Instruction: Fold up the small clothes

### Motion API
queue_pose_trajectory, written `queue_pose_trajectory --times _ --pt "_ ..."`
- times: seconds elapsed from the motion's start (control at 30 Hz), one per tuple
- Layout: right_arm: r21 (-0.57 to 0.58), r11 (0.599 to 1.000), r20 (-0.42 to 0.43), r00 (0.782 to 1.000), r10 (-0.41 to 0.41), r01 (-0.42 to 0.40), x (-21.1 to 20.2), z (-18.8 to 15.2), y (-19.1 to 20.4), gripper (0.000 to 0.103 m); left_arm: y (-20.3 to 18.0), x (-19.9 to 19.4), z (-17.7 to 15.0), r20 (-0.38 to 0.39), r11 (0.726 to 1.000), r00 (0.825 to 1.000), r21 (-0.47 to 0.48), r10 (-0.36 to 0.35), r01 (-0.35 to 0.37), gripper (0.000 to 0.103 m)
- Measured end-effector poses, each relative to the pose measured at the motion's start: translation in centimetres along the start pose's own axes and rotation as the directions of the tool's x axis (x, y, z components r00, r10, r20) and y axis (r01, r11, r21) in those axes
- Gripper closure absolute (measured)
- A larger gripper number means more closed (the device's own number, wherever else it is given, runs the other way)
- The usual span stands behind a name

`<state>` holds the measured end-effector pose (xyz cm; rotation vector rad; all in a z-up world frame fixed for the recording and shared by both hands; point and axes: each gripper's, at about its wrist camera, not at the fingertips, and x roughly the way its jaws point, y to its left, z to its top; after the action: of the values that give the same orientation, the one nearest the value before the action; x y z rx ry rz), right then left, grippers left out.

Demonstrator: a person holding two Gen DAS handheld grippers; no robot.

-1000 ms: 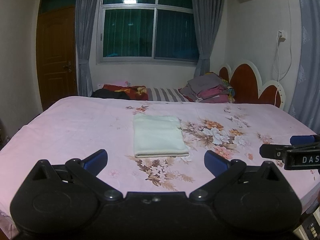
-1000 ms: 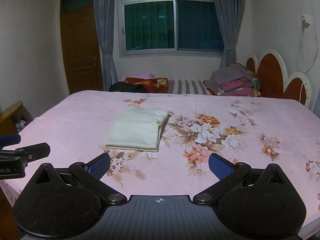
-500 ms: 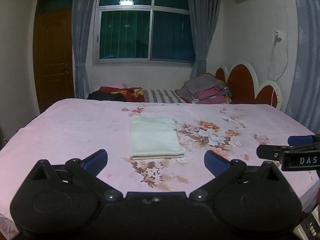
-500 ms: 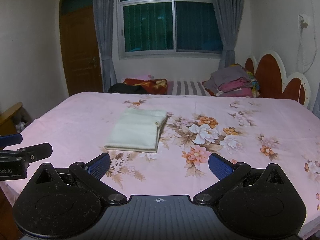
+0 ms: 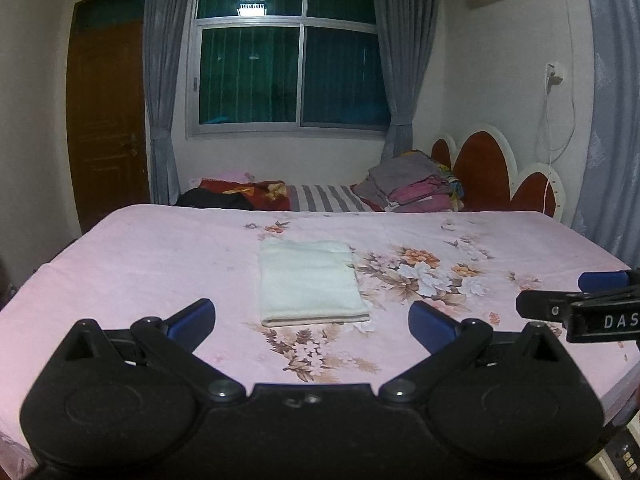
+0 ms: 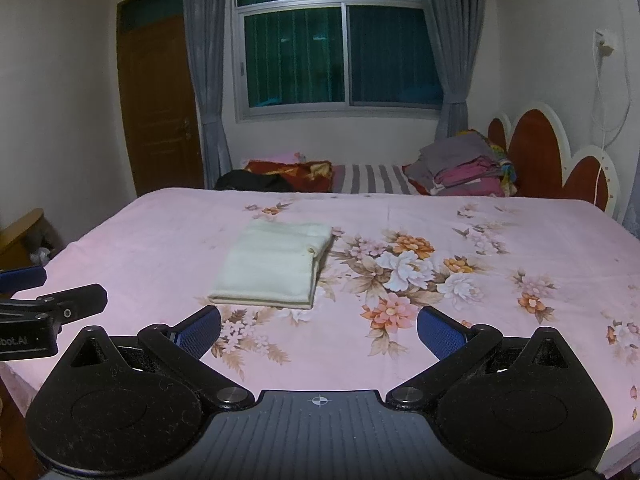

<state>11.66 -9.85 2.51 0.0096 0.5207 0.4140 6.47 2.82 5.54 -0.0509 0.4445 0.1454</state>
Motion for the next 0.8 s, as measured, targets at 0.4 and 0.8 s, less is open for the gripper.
queue_pose_trajectory --times 0.4,0.8 --pt "-0.005 1.000 0.002 1.000 0.001 -0.001 0.1 0.1 0.5 0.000 -0.3 -0.6 -0.1 0.014 1.000 1.000 -0.006 0.005 -0.005 0.000" --pt "0.007 1.000 0.004 1.000 -0.004 0.003 -0.2 0.0 0.4 0.000 -1.1 -0.6 -0.2 0.019 1.000 1.000 0.001 0.001 -0.001 0.000"
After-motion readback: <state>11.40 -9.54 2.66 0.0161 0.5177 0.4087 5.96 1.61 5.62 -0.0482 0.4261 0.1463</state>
